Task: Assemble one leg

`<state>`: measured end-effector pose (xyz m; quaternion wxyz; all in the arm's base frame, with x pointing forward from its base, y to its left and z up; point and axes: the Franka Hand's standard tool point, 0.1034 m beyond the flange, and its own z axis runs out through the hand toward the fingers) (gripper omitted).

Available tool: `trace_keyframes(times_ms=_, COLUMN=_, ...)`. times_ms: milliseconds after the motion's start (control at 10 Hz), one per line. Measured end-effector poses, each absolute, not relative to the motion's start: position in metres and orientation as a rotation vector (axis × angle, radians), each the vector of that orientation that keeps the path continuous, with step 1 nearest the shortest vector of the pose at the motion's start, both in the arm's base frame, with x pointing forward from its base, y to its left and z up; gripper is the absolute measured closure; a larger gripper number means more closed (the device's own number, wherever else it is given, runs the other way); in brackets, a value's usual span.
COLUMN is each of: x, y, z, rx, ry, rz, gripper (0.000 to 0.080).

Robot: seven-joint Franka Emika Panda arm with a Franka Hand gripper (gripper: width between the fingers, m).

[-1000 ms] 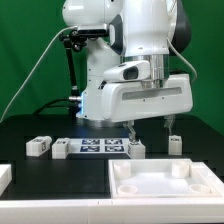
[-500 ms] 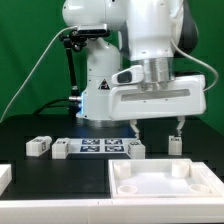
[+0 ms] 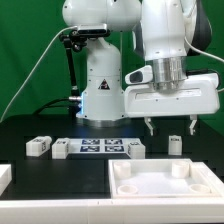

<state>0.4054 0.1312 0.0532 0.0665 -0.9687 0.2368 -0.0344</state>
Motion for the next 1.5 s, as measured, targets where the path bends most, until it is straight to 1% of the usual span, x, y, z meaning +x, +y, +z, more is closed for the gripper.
trace_keyframes(times_ms=300, x=0.402, y=0.129, z=0.05, rx=-2.935, ry=0.682, rz=-0.044, gripper=0.015)
trace_keyframes(times_ms=400, x=0.395, y=0.126, z=0.048, rx=-2.958, ry=0.594, rz=0.094, gripper=0.015)
trace_keyframes(times_ms=600, x=0.398, y=0.127, z=0.052, rx=-2.924, ry=0.536, rz=0.315, gripper=0.015)
trace_keyframes(times_ms=1100, x=0.395, y=0.125, z=0.052, rx=-2.692, ry=0.522, rz=0.926, gripper=0.015)
trace_keyframes(times_ms=1400, x=0.366, y=0.142, z=0.045, rx=-2.593, ry=0.457, rz=1.197, gripper=0.015)
trace_keyframes(times_ms=1500, x=0.36, y=0.146, z=0.038, rx=-2.567, ry=0.442, rz=1.265, gripper=0.015)
